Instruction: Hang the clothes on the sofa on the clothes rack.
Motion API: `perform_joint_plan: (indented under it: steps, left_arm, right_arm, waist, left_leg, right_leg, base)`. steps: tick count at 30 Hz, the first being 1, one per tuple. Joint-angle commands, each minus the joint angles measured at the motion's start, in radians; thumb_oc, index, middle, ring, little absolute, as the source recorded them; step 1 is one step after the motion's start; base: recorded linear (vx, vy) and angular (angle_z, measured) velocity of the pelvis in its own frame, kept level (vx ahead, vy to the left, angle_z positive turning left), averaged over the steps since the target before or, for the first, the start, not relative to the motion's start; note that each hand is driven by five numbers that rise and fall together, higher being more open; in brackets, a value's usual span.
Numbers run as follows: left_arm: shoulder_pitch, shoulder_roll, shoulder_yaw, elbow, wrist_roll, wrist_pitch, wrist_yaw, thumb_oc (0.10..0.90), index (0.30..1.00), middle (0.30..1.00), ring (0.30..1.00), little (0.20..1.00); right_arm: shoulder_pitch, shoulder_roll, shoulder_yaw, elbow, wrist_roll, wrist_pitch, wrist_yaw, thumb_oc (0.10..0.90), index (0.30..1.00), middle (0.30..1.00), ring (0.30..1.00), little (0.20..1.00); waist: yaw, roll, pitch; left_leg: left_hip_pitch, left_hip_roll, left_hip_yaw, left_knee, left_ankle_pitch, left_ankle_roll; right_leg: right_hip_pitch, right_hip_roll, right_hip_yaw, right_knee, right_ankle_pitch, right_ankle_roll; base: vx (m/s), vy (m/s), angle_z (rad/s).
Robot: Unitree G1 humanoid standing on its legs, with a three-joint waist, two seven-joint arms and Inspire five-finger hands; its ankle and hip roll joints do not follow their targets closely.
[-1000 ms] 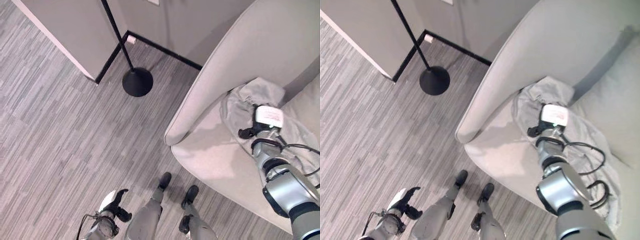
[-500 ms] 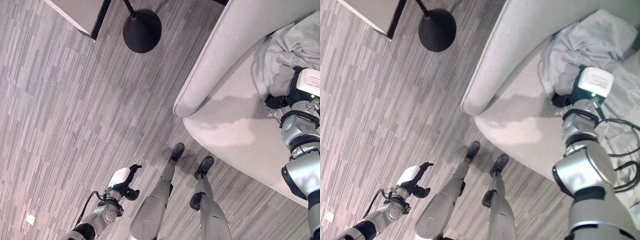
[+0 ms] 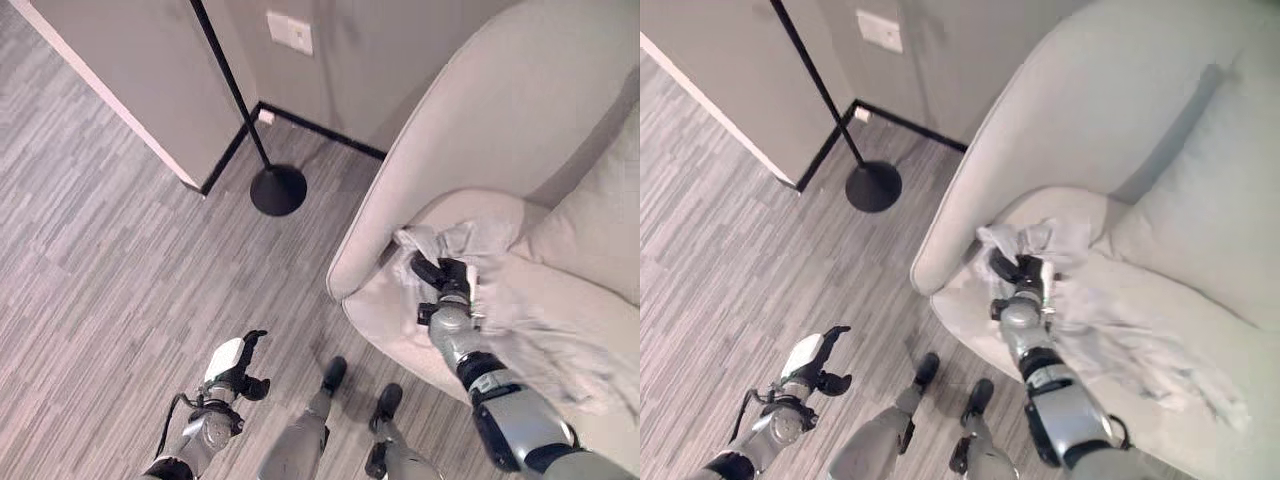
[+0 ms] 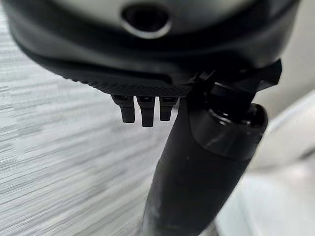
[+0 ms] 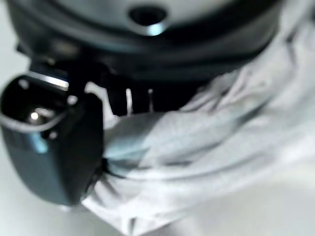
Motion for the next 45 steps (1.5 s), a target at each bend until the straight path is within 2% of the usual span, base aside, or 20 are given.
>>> perform_joint_plan:
  steps: [1, 3, 9, 12, 16, 17, 18, 20, 21, 22, 24, 25, 26, 29, 34, 40, 45]
  left_arm:
    - [0.023, 0.072, -0.012, -0.028, -0.054, -0.030, 0.050, 0.800, 0.900, 0.900, 0.900, 0.900]
    - [0.068, 0.071, 0.019, -0.060, -0.064, -0.025, 0.037, 0.800, 0.900, 0.900, 0.900, 0.900]
    - [0.137, 0.032, 0.105, -0.248, -0.154, -0.015, -0.009, 0.800, 0.900, 0.900, 0.900, 0.900]
    - [0.123, 0.043, 0.158, -0.358, -0.130, -0.015, 0.047, 0.800, 0.900, 0.900, 0.900, 0.900]
    - [0.023, 0.105, 0.310, -0.567, -0.019, -0.036, 0.265, 0.800, 0.900, 0.900, 0.900, 0.900]
    - [0.018, 0.088, 0.322, -0.600, -0.048, -0.049, 0.265, 0.800, 0.900, 0.900, 0.900, 0.900]
    - [0.000, 0.047, 0.289, -0.633, -0.114, -0.079, 0.230, 0.800, 0.900, 0.900, 0.900, 0.900]
    - [-0.031, 0.001, 0.229, -0.638, -0.182, -0.095, 0.206, 0.800, 0.900, 0.900, 0.900, 0.900]
    - [-0.070, -0.043, 0.153, -0.667, -0.276, -0.112, 0.166, 0.800, 0.900, 0.900, 0.900, 0.900]
    - [-0.072, -0.042, 0.153, -0.666, -0.278, -0.113, 0.165, 0.800, 0.900, 0.900, 0.900, 0.900]
    - [-0.084, -0.075, 0.105, -0.692, -0.382, -0.134, 0.096, 0.800, 0.900, 0.900, 0.900, 0.900]
    - [-0.092, -0.100, 0.055, -0.709, -0.487, -0.141, 0.025, 0.800, 0.900, 0.900, 0.900, 0.900]
    - [-0.091, -0.103, 0.031, -0.718, -0.513, -0.140, -0.009, 0.800, 0.900, 0.900, 0.900, 0.900]
    - [-0.086, -0.111, -0.018, -0.704, -0.553, -0.134, -0.052, 0.800, 0.900, 0.900, 0.900, 0.900]
    - [-0.047, -0.095, -0.039, -0.678, -0.593, -0.112, -0.101, 0.800, 0.900, 0.900, 0.900, 0.900]
    - [-0.067, -0.116, -0.064, -0.603, -0.609, -0.093, -0.112, 0.800, 0.900, 0.900, 0.900, 0.900]
    - [-0.111, -0.149, -0.126, -0.537, -0.659, -0.073, -0.162, 0.800, 0.900, 0.900, 0.900, 0.900]
  right_arm:
    - [-0.068, -0.122, 0.035, -0.179, -0.001, -0.157, 0.019, 0.400, 0.300, 0.300, 0.300, 0.300]
    - [-0.109, -0.163, 0.034, -0.341, 0.006, -0.162, 0.030, 0.400, 0.300, 0.300, 0.300, 0.300]
    - [-0.151, -0.211, 0.017, -0.665, 0.003, -0.180, 0.046, 0.400, 0.300, 0.300, 0.300, 0.300]
    - [-0.173, -0.222, 0.031, -0.777, -0.012, -0.194, 0.048, 0.400, 0.300, 0.300, 0.300, 0.300]
    - [-0.173, -0.202, 0.073, -0.971, -0.017, -0.238, 0.071, 0.400, 0.300, 0.300, 0.300, 0.300]
    - [-0.178, -0.192, 0.079, -0.997, -0.003, -0.244, 0.080, 0.400, 0.300, 0.300, 0.300, 0.300]
    - [-0.206, -0.184, 0.096, -1.012, 0.019, -0.252, 0.087, 0.400, 0.300, 0.300, 0.300, 0.300]
    - [-0.244, -0.171, 0.118, -1.013, 0.041, -0.258, 0.081, 0.400, 0.300, 0.300, 0.300, 0.300]
    - [-0.276, -0.142, 0.141, -1.022, 0.045, -0.255, 0.076, 0.400, 0.300, 0.300, 0.300, 0.300]
    - [-0.276, -0.143, 0.141, -1.022, 0.045, -0.255, 0.076, 0.400, 0.300, 0.300, 0.300, 0.300]
    - [-0.287, -0.116, 0.145, -1.014, 0.047, -0.250, 0.072, 0.400, 0.300, 0.300, 0.300, 0.300]
    - [-0.308, -0.092, 0.152, -0.999, 0.041, -0.245, 0.062, 0.400, 0.300, 0.300, 0.300, 0.300]
    - [-0.323, -0.081, 0.154, -0.990, 0.035, -0.241, 0.058, 0.400, 0.300, 0.300, 0.300, 0.300]
    - [-0.361, -0.056, 0.149, -0.954, 0.025, -0.239, 0.035, 0.400, 0.300, 0.300, 0.300, 0.300]
    - [-0.416, -0.036, 0.124, -0.896, 0.022, -0.239, 0.003, 0.400, 0.300, 0.300, 0.300, 0.300]
    - [-0.423, -0.017, 0.129, -0.919, 0.074, -0.255, 0.018, 0.400, 0.300, 0.300, 0.300, 0.300]
    - [-0.443, 0.001, 0.137, -0.952, 0.098, -0.263, 0.032, 0.400, 0.300, 0.300, 0.300, 0.300]
  waist:
    - [0.026, -0.064, -0.087]
    - [0.018, -0.087, -0.141]
    - [-0.002, -0.101, -0.249]
    - [-0.008, -0.107, -0.277]
    - [-0.026, -0.116, -0.317]
    - [-0.031, -0.117, -0.321]
    - [-0.040, -0.120, -0.326]
    - [-0.050, -0.123, -0.329]
    - [-0.061, -0.126, -0.329]
    - [-0.060, -0.126, -0.328]
    - [-0.064, -0.126, -0.327]
    - [-0.068, -0.128, -0.325]
    - [-0.070, -0.128, -0.324]
    - [-0.072, -0.129, -0.321]
    - [-0.066, -0.132, -0.320]
    - [-0.074, -0.133, -0.319]
    - [-0.089, -0.129, -0.319]
  left_leg:
    - [0.025, 0.099, 0.042, 0.001, -0.111, -0.055]
    - [0.080, 0.111, 0.060, 0.001, -0.126, -0.054]
    - [0.170, 0.126, 0.097, 0.001, -0.141, -0.049]
    - [0.198, 0.131, 0.114, 0.001, -0.147, -0.051]
    - [0.234, 0.139, 0.144, 0.001, -0.157, -0.058]
    - [0.239, 0.140, 0.151, 0.001, -0.159, -0.058]
    - [0.243, 0.139, 0.154, 0.001, -0.158, -0.058]
    - [0.248, 0.140, 0.160, 0.001, -0.159, -0.058]
    - [0.251, 0.141, 0.165, 0.001, -0.161, -0.055]
    - [0.251, 0.141, 0.165, 0.001, -0.161, -0.055]
    - [0.253, 0.141, 0.168, 0.001, -0.162, -0.053]
    - [0.255, 0.141, 0.169, 0.001, -0.163, -0.050]
    - [0.256, 0.141, 0.170, 0.001, -0.164, -0.049]
    - [0.260, 0.142, 0.174, 0.001, -0.167, -0.045]
    - [0.268, 0.141, 0.175, 0.001, -0.171, -0.041]
    - [0.270, 0.139, 0.175, 0.001, -0.173, -0.040]
    - [0.272, 0.136, 0.178, 0.001, -0.178, -0.036]
  right_leg:
    - [0.108, -0.067, 0.009, 0.006, -0.147, 0.079]
    - [0.154, -0.061, 0.019, 0.006, -0.159, 0.075]
    - [0.225, -0.054, 0.045, 0.006, -0.170, 0.068]
    - [0.246, -0.051, 0.059, 0.006, -0.174, 0.067]
    - [0.262, -0.050, 0.082, 0.006, -0.170, 0.065]
    - [0.265, -0.050, 0.088, 0.007, -0.170, 0.064]
    - [0.265, -0.050, 0.092, 0.007, -0.167, 0.063]
    - [0.266, -0.049, 0.099, 0.007, -0.166, 0.063]
    - [0.267, -0.048, 0.104, 0.007, -0.164, 0.062]
    - [0.267, -0.048, 0.105, 0.007, -0.164, 0.062]
    - [0.267, -0.049, 0.107, 0.007, -0.162, 0.063]
    - [0.267, -0.048, 0.111, 0.007, -0.160, 0.062]
    - [0.266, -0.049, 0.114, 0.007, -0.160, 0.062]
    - [0.267, -0.049, 0.119, 0.007, -0.158, 0.062]
    - [0.272, -0.048, 0.123, 0.007, -0.159, 0.062]
    - [0.277, -0.048, 0.125, 0.007, -0.162, 0.062]
    - [0.274, -0.051, 0.129, 0.007, -0.159, 0.062]
  base:
    - [0.07, -0.005, 0.07]
    - [0.06, 0.043, -0.16]
    - [0.02, 0.059, -0.24]
    - [0.02, 0.013, -0.20]
    - [0.00, -0.005, -0.22]
    - [-0.01, -0.015, -0.16]
    - [-0.02, -0.015, -0.22]
    - [-0.02, -0.014, -0.07]
    - [-0.01, -0.007, -0.05]
    - [-0.02, -0.008, -0.16]
    - [-0.01, -0.007, -0.20]
    - [-0.02, -0.011, -0.08]
    - [0.00, 0.000, 0.00]
    - [0.00, 0.000, 0.00]
    - [0.00, 0.000, 0.00]
    - [0.00, 0.000, 0.00]
    - [0.00, 0.000, 0.00]
